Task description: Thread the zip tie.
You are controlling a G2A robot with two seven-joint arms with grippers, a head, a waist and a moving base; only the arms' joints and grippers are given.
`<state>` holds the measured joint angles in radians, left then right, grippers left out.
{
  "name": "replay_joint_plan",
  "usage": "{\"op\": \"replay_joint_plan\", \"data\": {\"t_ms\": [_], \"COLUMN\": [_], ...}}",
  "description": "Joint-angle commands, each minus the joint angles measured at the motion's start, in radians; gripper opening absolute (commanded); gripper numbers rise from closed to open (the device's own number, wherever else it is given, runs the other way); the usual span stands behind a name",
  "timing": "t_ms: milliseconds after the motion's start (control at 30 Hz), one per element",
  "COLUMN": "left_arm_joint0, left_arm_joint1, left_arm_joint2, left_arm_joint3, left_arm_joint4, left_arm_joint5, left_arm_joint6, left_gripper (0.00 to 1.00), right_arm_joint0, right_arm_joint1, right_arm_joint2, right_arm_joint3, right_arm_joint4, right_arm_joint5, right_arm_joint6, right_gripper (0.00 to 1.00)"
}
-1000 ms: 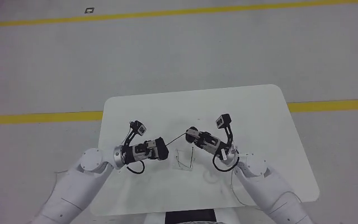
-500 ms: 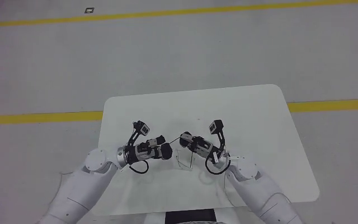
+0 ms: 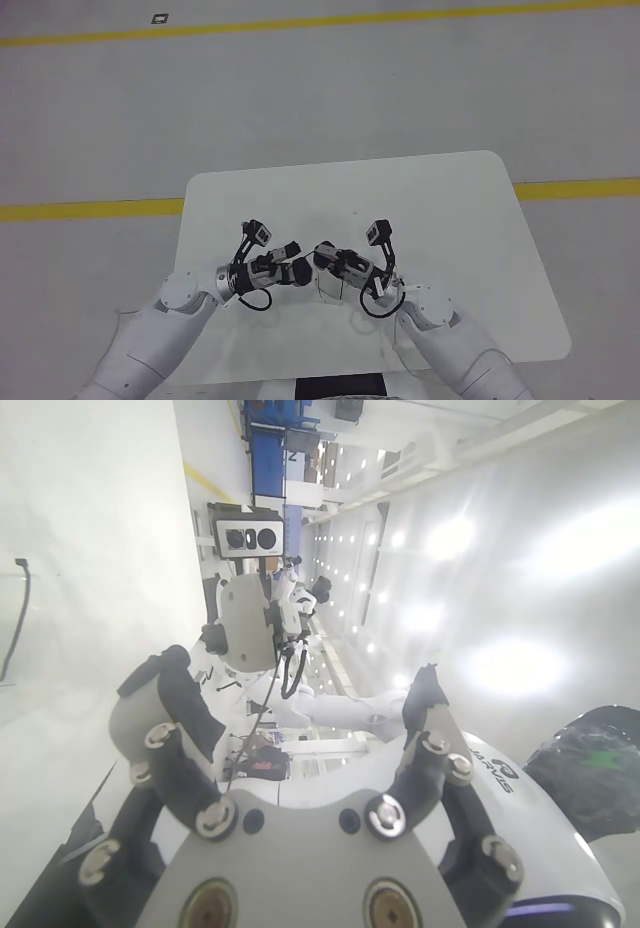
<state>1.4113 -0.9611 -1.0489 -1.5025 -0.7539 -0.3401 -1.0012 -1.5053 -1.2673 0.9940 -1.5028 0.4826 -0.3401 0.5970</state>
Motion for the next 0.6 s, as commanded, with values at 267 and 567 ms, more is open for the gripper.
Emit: {"op": "replay_joint_plan", "data": {"t_ms": [267, 567], "left_arm_joint0": [-0.008, 0.001], "left_arm_joint1": [-0.004, -0.002], "left_arm_joint2": [0.005, -0.003], "left_arm_joint3": [0.006, -0.014], "left_arm_joint4": [0.004, 0.038], "left_arm_joint5": [0.0, 0.017], "left_arm_joint6": [-0.013, 0.027], "left_gripper": [1.0, 1.0], "right_arm_joint0": [0.001, -0.012], "right_arm_joint1": [-0.002, 0.005], "right_arm_joint2": [0.0, 0.008], "right_arm_joint3": [0.005, -0.03], "right_arm_joint4": [-0.004, -0.111], "right_arm_joint5": [0.002, 0.036], "right_arm_joint6": [-0.007, -0.053], "right_gripper": [0.0, 0.0]}}
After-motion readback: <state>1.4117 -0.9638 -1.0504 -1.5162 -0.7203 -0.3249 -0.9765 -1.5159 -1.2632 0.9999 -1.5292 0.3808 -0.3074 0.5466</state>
